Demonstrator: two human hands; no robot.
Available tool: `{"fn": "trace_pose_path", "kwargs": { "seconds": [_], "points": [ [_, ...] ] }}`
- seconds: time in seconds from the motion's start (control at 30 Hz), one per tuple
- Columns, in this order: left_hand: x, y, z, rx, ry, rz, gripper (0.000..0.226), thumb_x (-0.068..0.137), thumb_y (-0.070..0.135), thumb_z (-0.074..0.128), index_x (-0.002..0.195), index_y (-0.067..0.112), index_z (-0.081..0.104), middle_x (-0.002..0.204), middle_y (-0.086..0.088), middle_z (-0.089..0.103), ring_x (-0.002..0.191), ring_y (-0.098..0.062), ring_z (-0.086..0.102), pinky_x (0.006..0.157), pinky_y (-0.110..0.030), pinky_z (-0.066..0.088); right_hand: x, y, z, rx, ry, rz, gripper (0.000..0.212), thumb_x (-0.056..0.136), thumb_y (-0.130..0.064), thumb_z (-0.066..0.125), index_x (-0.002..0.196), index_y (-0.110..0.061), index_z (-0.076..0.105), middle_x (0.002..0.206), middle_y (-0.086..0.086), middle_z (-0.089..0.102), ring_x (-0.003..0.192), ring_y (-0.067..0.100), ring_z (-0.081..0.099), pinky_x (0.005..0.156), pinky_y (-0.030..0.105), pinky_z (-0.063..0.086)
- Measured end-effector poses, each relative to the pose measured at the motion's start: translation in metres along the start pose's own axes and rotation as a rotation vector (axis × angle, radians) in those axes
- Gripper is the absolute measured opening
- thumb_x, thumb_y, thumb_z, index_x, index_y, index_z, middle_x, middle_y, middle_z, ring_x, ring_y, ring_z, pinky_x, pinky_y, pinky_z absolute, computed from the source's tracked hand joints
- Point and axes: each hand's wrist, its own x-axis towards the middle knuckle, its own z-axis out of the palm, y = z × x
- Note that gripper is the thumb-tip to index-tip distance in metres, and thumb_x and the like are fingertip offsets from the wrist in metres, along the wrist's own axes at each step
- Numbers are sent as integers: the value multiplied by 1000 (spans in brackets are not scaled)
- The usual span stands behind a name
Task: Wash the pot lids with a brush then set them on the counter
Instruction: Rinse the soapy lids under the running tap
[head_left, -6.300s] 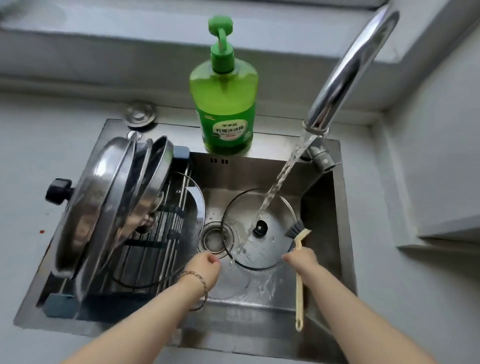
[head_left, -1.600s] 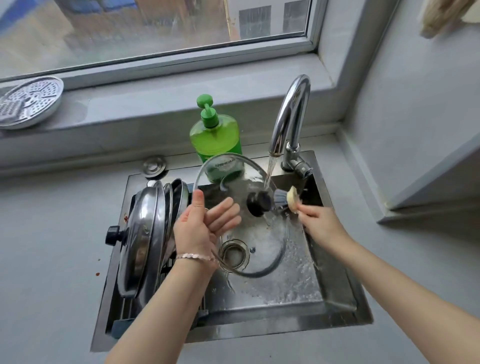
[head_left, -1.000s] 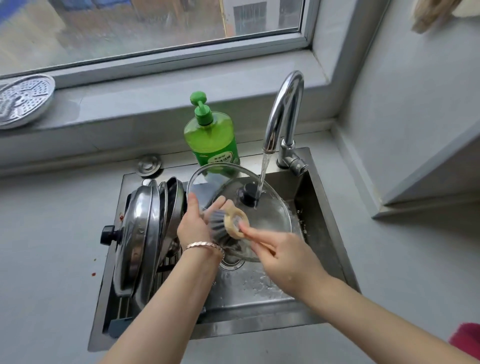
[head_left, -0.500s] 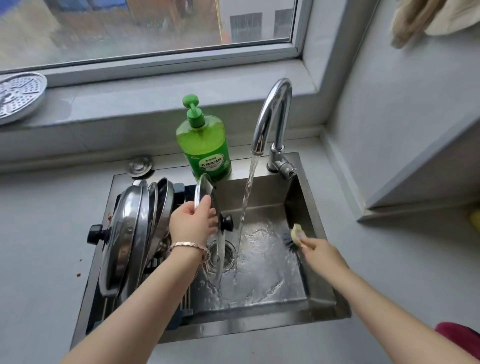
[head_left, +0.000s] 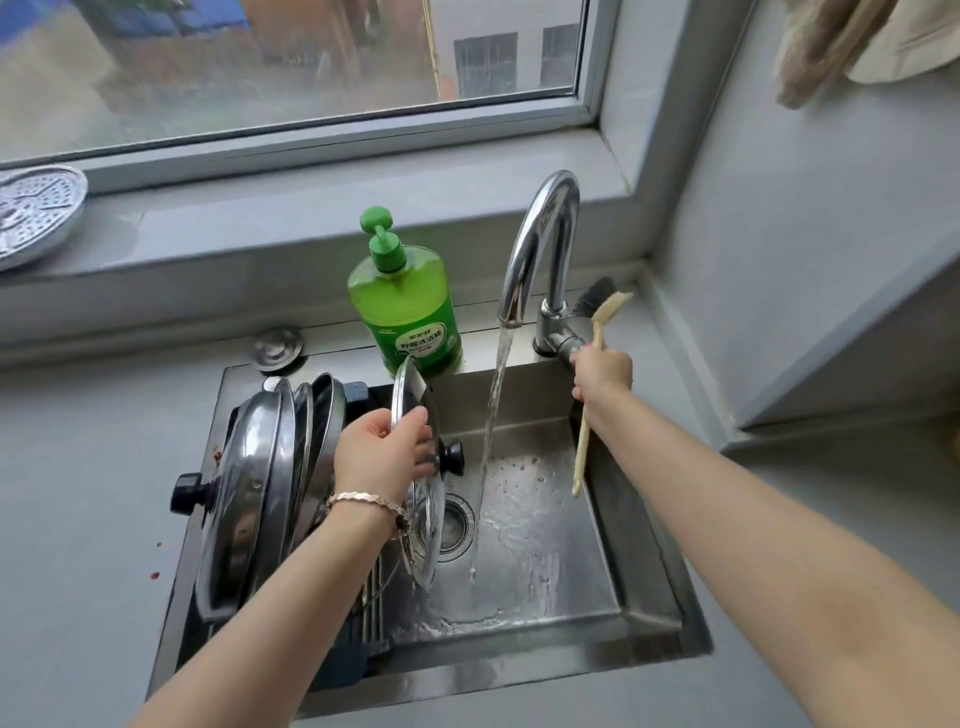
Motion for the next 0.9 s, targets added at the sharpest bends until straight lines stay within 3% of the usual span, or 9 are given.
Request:
{"fn": "trace_pose_path", "kwargs": {
  "seconds": [0.1,0.23,0.37,0.47,0.53,0.67,0.77,0.9],
  "points": [
    [-3,3,-1,15,-14,6,31,88,7,57,60,9,45,74,-16,58,76,-29,58,79,-54,52,3,-7,7,-49,-34,-13,16,90,-9,44,82,-13,56,63,1,44,49,14,36,44,23,30],
    [-7,2,-1,100,-24,54,36,86,6,57,55,11,42,78,-23,59,75,-32,61,79,-56,51,14,-3,-6,-169,-184,-107,25,90,-7,43,70,-21,49,66,2,43,51,13,35,41,23,28],
    [-16,3,-2,163,4,120,32,84,13,61,57,9,44,89,-31,66,85,-42,66,74,-58,54,12,20,-31,-392,-237,-178,12,93,-10,46,84,-10,54,61,2,39,53,15,34,47,26,29],
    [-26,8,-6,120,1,146,33,85,9,61,56,7,45,85,-27,68,84,-38,68,73,-53,56,-2,39,-45,-442,-295,-217,2,93,-13,46,94,-14,48,78,6,56,56,13,40,51,23,31],
    [-32,10,-10,79,-12,147,28,86,7,59,59,5,51,81,-20,69,82,-34,69,71,-48,57,-12,54,-55,-479,-300,-229,14,95,-17,45,109,-15,44,91,10,60,66,15,48,53,21,35],
    [-36,9,-11,52,-9,109,27,86,6,59,61,3,52,76,-15,68,80,-31,70,64,-41,59,-14,85,-83,-672,-129,-266,27,97,-18,42,118,-5,52,111,16,62,100,31,56,75,30,38],
    [-40,4,-10,72,-9,103,26,87,7,59,62,6,55,75,-13,67,82,-32,69,63,-37,59,-4,94,-111,-691,79,-345,26,99,-12,35,100,0,58,112,27,54,91,35,52,75,34,34],
    [-42,-2,-10,72,-4,83,22,87,7,58,65,3,56,80,-15,67,82,-31,69,65,-39,58,14,105,-135,-685,173,-215,31,98,-9,35,106,9,60,113,32,50,99,41,50,81,34,36]
  ]
}}
